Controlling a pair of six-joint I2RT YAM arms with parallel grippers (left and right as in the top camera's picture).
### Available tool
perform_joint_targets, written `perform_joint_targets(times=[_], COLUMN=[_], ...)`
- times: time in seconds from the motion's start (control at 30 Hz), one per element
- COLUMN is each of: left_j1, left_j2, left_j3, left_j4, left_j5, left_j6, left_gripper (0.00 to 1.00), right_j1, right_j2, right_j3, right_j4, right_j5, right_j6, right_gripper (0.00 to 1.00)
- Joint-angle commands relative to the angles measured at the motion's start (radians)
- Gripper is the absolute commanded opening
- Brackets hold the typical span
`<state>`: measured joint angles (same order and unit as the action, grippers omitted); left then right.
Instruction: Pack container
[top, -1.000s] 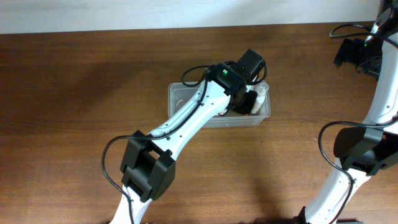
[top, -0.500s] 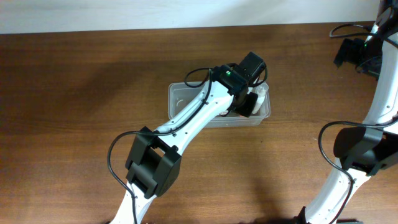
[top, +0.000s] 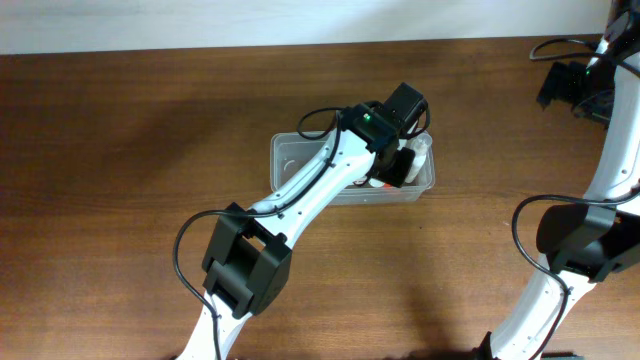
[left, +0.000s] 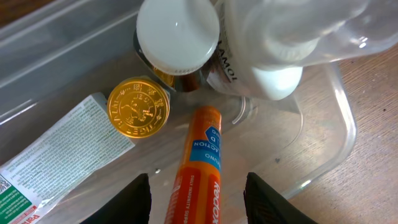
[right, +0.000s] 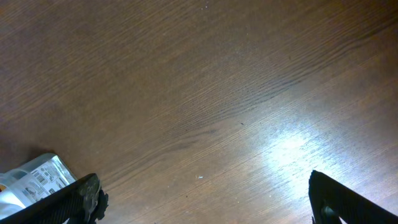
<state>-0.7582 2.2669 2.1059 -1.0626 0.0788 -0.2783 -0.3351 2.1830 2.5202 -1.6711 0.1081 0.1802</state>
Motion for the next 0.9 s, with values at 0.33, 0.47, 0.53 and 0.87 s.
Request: perform_joint_targets(times=[0.33, 0.47, 0.53, 0.87], left_j1=[0.002, 0.002, 0.002, 0.046], left_j2=[0.008, 0.008, 0.008, 0.007], left_j3=[0.060, 0.060, 0.060, 0.160], left_j4=[-0.006, -0.006, -0.003, -0.106], left_j5=[0.008, 0.007, 0.006, -0.078], left_j6=[0.019, 0.026, 0.045, 0.076], left_gripper=[0.40, 0.40, 0.41, 0.93], right_j1=[-0.006, -0.006, -0.006, -0.006], right_j2=[-0.034, -0.034, -0.034, -0.034], right_j3=[-0.004, -0.004, -0.004, -0.004], right_j4=[0.003, 0.003, 0.003, 0.003], right_j5=[0.009, 0.009, 0.009, 0.009], right_j6=[0.005, 0.004, 0.005, 0.005], right_gripper=[0.98, 0.98, 0.98, 0.98])
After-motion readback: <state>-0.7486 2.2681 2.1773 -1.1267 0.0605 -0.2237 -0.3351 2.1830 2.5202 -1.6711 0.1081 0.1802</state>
